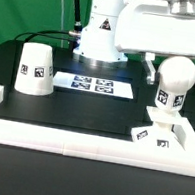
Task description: Assemble lamp
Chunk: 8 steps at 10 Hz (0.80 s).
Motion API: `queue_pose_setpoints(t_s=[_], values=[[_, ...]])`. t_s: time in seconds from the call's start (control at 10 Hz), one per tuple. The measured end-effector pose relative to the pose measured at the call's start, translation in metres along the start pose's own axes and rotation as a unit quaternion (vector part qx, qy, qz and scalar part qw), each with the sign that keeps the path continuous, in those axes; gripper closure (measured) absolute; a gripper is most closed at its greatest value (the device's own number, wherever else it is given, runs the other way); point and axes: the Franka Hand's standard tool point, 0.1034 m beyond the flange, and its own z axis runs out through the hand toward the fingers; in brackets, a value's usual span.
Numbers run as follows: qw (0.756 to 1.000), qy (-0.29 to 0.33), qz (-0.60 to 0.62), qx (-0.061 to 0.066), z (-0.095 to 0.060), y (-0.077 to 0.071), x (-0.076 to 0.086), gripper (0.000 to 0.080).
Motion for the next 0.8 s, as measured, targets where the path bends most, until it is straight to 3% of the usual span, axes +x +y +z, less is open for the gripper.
queue_pose_setpoints(t_s=[0.3,0.8], values=[[1.000,-0.003,0.001,0.000,-0.001,0.001,0.000,0.0101],[1.000,-0.003,0.004,0.000,-0.021,0.003,0.000,0.0100]])
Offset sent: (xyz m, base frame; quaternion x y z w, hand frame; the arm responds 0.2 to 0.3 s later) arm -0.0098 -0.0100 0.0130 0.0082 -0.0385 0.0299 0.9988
